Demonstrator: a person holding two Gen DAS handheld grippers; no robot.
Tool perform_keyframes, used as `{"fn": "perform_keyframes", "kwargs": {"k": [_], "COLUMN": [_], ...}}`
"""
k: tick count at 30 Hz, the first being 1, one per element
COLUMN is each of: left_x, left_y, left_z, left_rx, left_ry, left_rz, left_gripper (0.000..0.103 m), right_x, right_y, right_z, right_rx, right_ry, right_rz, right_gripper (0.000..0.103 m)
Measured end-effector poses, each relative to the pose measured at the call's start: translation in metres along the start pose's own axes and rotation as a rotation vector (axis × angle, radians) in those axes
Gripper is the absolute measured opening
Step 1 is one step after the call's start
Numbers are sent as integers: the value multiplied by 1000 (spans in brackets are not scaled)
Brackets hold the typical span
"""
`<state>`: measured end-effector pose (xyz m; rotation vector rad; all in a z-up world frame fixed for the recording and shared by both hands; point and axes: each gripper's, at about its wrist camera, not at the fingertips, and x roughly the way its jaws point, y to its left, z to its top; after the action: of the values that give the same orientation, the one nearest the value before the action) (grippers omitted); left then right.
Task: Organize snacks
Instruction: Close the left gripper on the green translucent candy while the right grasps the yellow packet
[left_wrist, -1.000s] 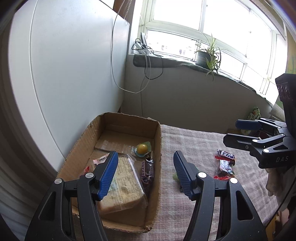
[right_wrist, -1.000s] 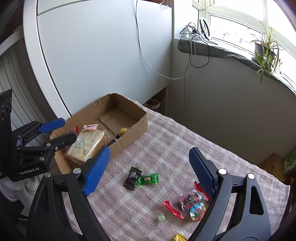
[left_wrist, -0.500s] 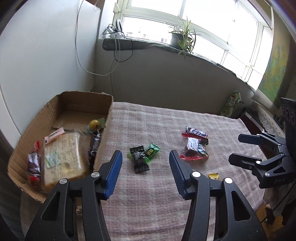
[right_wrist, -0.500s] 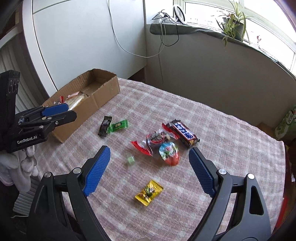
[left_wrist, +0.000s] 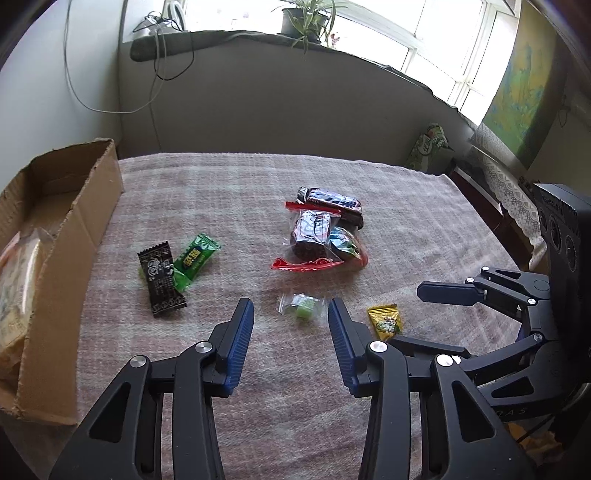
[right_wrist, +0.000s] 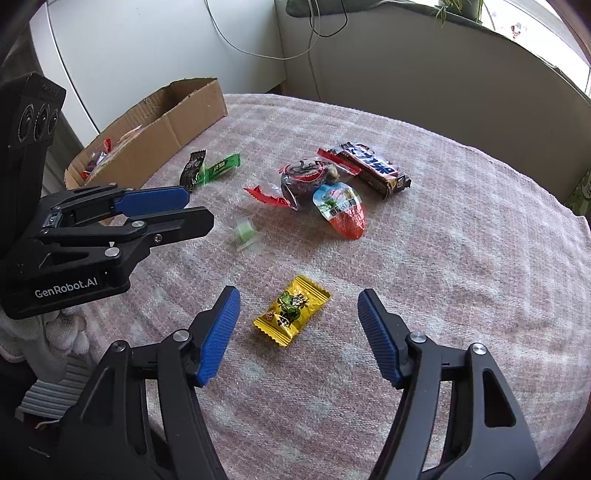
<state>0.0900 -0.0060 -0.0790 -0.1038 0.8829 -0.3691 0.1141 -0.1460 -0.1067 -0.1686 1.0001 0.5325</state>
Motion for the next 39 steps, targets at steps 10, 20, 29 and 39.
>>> {"fn": "perform_keyframes", "kwargs": {"k": [10,20,29,39], "left_x": [27,43,41,27], "left_y": [-14,-14,-8,-6], "left_z": [5,4,4,4], "left_rx": [69,97,88,69], "left_ry": [54,81,69,28], "left_rz": [9,44,67,55], "left_gripper": [40,29,12,12], "right_x": [13,20,19,6], "right_y": [-2,-5,-11,-16], "right_z": [1,2,2,-1], "right_rx": [9,0,13,41], "right_ry": [17,28,22,-4], "right_rz": [19,-10,-17,-13], "right_gripper": [59,39,25,24]}}
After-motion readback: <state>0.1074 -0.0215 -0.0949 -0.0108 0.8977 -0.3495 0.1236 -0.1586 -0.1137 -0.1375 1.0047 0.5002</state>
